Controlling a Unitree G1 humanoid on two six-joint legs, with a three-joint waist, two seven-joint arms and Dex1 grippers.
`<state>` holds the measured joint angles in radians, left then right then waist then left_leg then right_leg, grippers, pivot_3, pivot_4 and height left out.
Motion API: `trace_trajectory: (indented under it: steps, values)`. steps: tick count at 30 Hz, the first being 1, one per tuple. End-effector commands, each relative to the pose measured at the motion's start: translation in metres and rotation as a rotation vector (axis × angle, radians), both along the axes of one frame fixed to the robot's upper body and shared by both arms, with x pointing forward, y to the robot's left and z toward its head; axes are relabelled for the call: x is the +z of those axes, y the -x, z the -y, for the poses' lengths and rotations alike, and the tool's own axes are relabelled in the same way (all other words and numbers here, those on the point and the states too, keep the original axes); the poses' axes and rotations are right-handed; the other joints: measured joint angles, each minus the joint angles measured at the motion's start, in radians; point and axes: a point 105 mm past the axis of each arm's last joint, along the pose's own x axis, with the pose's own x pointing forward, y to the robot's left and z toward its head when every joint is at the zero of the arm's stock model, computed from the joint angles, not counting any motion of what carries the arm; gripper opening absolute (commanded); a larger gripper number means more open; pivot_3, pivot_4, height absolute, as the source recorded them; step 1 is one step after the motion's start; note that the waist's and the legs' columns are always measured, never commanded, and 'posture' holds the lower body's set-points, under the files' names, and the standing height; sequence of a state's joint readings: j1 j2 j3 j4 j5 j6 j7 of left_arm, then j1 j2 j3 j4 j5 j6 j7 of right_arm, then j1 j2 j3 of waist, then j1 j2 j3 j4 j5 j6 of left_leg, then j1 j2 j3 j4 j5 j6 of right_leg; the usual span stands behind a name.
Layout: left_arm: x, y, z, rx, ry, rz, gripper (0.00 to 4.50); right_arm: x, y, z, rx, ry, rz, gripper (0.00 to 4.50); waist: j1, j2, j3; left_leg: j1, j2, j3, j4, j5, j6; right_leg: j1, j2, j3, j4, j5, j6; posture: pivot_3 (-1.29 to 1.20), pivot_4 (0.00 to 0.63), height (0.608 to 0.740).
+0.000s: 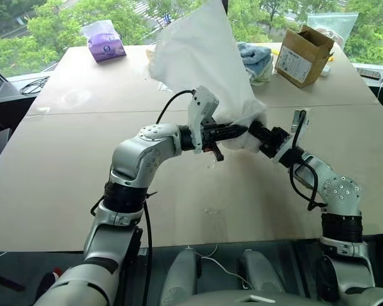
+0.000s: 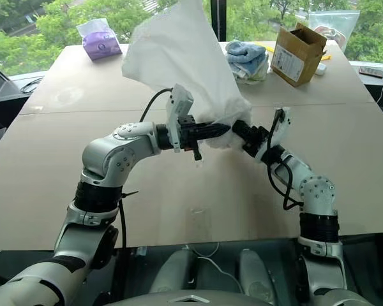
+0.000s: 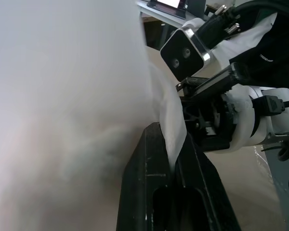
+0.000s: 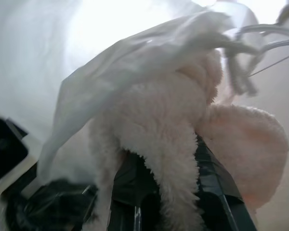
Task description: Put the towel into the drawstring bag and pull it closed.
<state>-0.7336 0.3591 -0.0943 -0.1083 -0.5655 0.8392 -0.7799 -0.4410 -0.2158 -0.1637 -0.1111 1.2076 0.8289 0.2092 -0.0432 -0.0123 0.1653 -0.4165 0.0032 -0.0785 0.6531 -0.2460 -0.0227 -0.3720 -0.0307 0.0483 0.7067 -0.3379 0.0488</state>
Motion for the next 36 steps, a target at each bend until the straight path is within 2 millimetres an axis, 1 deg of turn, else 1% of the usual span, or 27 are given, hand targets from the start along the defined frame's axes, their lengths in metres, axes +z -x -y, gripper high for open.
trace_trajectory:
  steps: [1, 2, 3, 4, 5, 6, 8, 9, 10, 11, 12, 13, 14, 15, 16, 18, 19, 25, 28, 30, 31, 33, 34, 35, 36]
  values:
    - [0.015, 0.003, 0.002, -0.012, 0.029, 0.04, 0.0, 0.018, -0.027, 0.021, -0.179, -0.116, 0.028, 0.03, -0.003, 0.0, 0.0, 0.0, 0.0, 0.0, 0.0, 0.0, 0.0, 0.0, 0.0, 0.0, 0.0, 0.0, 0.0, 0.0, 0.15, 0.74]
    - [0.015, 0.003, 0.002, -0.012, 0.032, 0.035, 0.0, 0.025, -0.025, 0.022, -0.151, -0.183, 0.043, 0.03, -0.003, 0.0, 0.0, 0.0, 0.0, 0.001, 0.0, 0.0, 0.0, 0.0, 0.0, 0.001, 0.001, 0.0, 0.0, 0.0, 0.15, 0.74]
    - [0.015, 0.004, 0.002, -0.013, 0.034, 0.03, 0.0, 0.032, -0.015, 0.015, -0.075, -0.218, 0.08, 0.03, -0.001, 0.0, 0.0, 0.001, 0.0, 0.001, 0.001, 0.0, 0.0, 0.0, 0.0, 0.001, 0.002, 0.0, 0.0, 0.0, 0.15, 0.74]
    - [0.015, 0.005, 0.003, -0.015, 0.036, 0.026, 0.0, 0.038, 0.0, 0.004, 0.028, -0.215, 0.135, 0.03, 0.0, 0.0, 0.0, 0.001, 0.0, 0.001, 0.001, 0.0, 0.0, -0.001, 0.0, 0.001, 0.002, 0.0, 0.0, 0.0, 0.15, 0.74]
    - [0.014, 0.006, 0.004, -0.019, 0.038, 0.022, 0.0, 0.039, 0.013, -0.007, 0.114, -0.204, 0.17, 0.03, 0.002, 0.0, 0.0, 0.001, 0.0, 0.001, 0.001, 0.0, 0.0, -0.001, 0.0, 0.001, 0.003, 0.0, 0.0, 0.0, 0.15, 0.74]
    - [0.014, 0.007, 0.005, -0.023, 0.04, 0.018, 0.0, 0.039, 0.016, -0.01, 0.13, -0.202, 0.18, 0.03, 0.002, 0.001, 0.0, 0.0, 0.0, 0.0, 0.001, 0.0, 0.0, -0.001, 0.0, 0.0, 0.002, 0.0, 0.0, 0.0, 0.15, 0.74]
    - [0.013, 0.01, 0.007, -0.037, 0.043, 0.012, 0.0, 0.034, -0.008, -0.002, 0.007, -0.253, 0.101, 0.03, -0.002, 0.001, 0.0, 0.0, 0.0, 0.0, 0.0, 0.0, 0.0, 0.0, 0.0, 0.0, 0.002, 0.0, 0.0, 0.0, 0.15, 0.74]
    - [0.013, 0.011, 0.008, -0.044, 0.045, 0.008, 0.0, 0.029, -0.01, -0.006, 0.009, -0.236, 0.092, 0.03, -0.007, 0.001, 0.0, 0.0, 0.0, 0.001, 0.0, 0.0, 0.0, -0.001, -0.001, 0.001, 0.002, 0.0, 0.0, 0.0, 0.15, 0.74]
    - [0.013, 0.012, 0.009, -0.049, 0.047, 0.005, 0.0, 0.028, -0.004, -0.014, 0.054, -0.196, 0.125, 0.03, -0.008, 0.001, 0.001, 0.001, 0.0, 0.001, 0.0, 0.0, 0.0, -0.001, 0.0, 0.002, 0.002, 0.0, 0.0, 0.0, 0.15, 0.74]
    - [0.013, 0.013, 0.01, -0.051, 0.048, 0.002, 0.0, 0.03, 0.011, -0.025, 0.146, -0.161, 0.18, 0.03, -0.008, 0.001, 0.001, 0.001, 0.0, 0.001, 0.0, 0.0, 0.0, -0.001, 0.0, 0.002, 0.003, 0.0, 0.0, 0.0, 0.15, 0.74]
    - [0.013, 0.014, 0.011, -0.054, 0.049, -0.002, 0.0, 0.03, 0.019, -0.032, 0.201, -0.154, 0.202, 0.03, -0.008, 0.001, 0.001, 0.001, 0.0, 0.001, 0.001, 0.0, 0.0, -0.001, 0.0, 0.002, 0.003, 0.0, 0.0, 0.0, 0.15, 0.74]
    - [0.012, 0.014, 0.011, -0.057, 0.048, -0.004, 0.0, 0.033, 0.016, -0.031, 0.177, -0.17, 0.208, 0.03, -0.007, 0.001, 0.001, 0.001, 0.0, 0.001, 0.001, 0.0, 0.0, -0.001, 0.0, 0.002, 0.003, 0.0, 0.0, 0.0, 0.15, 0.74]
    - [0.012, 0.015, 0.011, -0.059, 0.048, -0.007, 0.0, 0.036, 0.007, -0.027, 0.125, -0.196, 0.2, 0.03, -0.007, 0.001, 0.001, 0.001, 0.0, 0.001, 0.001, 0.0, 0.0, -0.001, 0.0, 0.002, 0.003, 0.0, 0.0, 0.0, 0.15, 0.74]
    - [0.012, 0.015, 0.01, -0.058, 0.047, -0.009, 0.0, 0.04, -0.004, -0.019, 0.067, -0.25, 0.173, 0.03, -0.008, 0.001, 0.001, 0.001, 0.0, 0.001, 0.001, 0.0, 0.0, -0.001, 0.0, 0.001, 0.003, 0.0, 0.0, 0.0, 0.15, 0.74]
    - [0.011, 0.015, 0.01, -0.056, 0.045, -0.011, 0.0, 0.049, -0.008, -0.012, 0.05, -0.315, 0.173, 0.03, -0.013, 0.001, 0.001, 0.001, 0.0, 0.001, 0.001, 0.0, 0.0, -0.001, 0.0, 0.002, 0.004, 0.0, 0.0, 0.0, 0.15, 0.74]
    - [0.01, 0.015, 0.009, -0.052, 0.044, -0.016, 0.0, 0.063, -0.003, -0.011, 0.082, -0.392, 0.193, 0.03, -0.016, 0.001, 0.001, 0.001, 0.0, 0.001, 0.001, 0.0, 0.0, -0.001, 0.0, 0.003, 0.004, 0.0, 0.0, 0.0, 0.15, 0.74]
    - [0.009, 0.015, 0.009, -0.052, 0.045, -0.018, 0.0, 0.065, 0.0, -0.013, 0.095, -0.394, 0.194, 0.03, -0.017, 0.001, 0.001, 0.001, 0.0, 0.001, 0.001, 0.0, -0.001, -0.001, 0.0, 0.002, 0.004, 0.0, 0.0, 0.0, 0.15, 0.74]
    - [0.01, 0.017, 0.013, -0.057, 0.09, -0.059, 0.0, 0.061, 0.008, -0.025, 0.124, -0.375, 0.148, 0.03, -0.017, 0.001, 0.001, 0.001, 0.0, 0.001, 0.001, 0.0, -0.001, -0.001, -0.001, 0.002, 0.004, 0.0, 0.0, 0.0, 0.15, 0.74]
    - [0.01, 0.015, 0.015, -0.048, 0.123, -0.104, 0.0, 0.057, 0.011, -0.023, 0.106, -0.358, 0.129, 0.03, -0.017, 0.001, 0.001, 0.001, 0.0, 0.001, 0.001, 0.0, 0.0, -0.001, -0.001, 0.002, 0.004, 0.0, 0.0, 0.0, 0.15, 0.74]
    - [0.008, 0.014, 0.016, -0.039, 0.144, -0.142, 0.0, 0.049, 0.01, -0.02, 0.065, -0.327, 0.1, 0.9, -0.017, 0.001, 0.001, 0.001, 0.0, 0.001, 0.001, 0.0, 0.0, -0.001, -0.001, 0.002, 0.004, 0.0, 0.0, 0.0, 0.15, 0.74]
    - [0.007, 0.013, 0.016, -0.033, 0.16, -0.166, 0.0, 0.045, 0.01, -0.017, 0.047, -0.315, 0.086, 1.15, -0.017, 0.001, 0.001, 0.001, 0.0, 0.001, 0.001, 0.0, 0.0, -0.001, -0.001, 0.002, 0.004, 0.0, 0.0, 0.0, 0.15, 0.74]
    - [0.003, 0.01, 0.018, -0.019, 0.18, -0.206, 0.0, 0.037, 0.012, -0.011, 0.013, -0.304, 0.058, 2.01, -0.017, 0.001, 0.001, 0.001, 0.0, 0.001, 0.001, 0.0, 0.0, -0.001, -0.001, 0.002, 0.004, 0.0, 0.0, 0.0, 0.15, 0.74]
    - [0.001, 0.01, 0.019, -0.018, 0.192, -0.231, 0.0, 0.033, 0.014, -0.006, -0.003, -0.305, 0.045, 2.65, -0.017, 0.001, 0.001, 0.001, 0.0, 0.001, 0.001, 0.0, 0.0, -0.001, -0.001, 0.002, 0.004, 0.0, 0.0, 0.0, 0.15, 0.74]
    - [-0.002, 0.011, 0.021, -0.021, 0.202, -0.261, 0.0, 0.029, 0.017, -0.002, -0.018, -0.305, 0.03, 2.89, -0.017, 0.001, 0.001, 0.001, 0.0, 0.001, 0.001, 0.0, 0.0, -0.001, -0.001, 0.002, 0.004, 0.0, 0.0, 0.0, 0.15, 0.74]
    - [-0.005, 0.012, 0.024, -0.026, 0.214, -0.294, 0.0, 0.025, 0.019, 0.002, -0.035, -0.298, 0.01, 3.34, -0.015, 0.001, 0.001, 0.001, 0.0, 0.001, 0.001, 0.0, 0.0, -0.001, -0.001, 0.002, 0.004, 0.0, 0.0, 0.0, 0.15, 0.74]
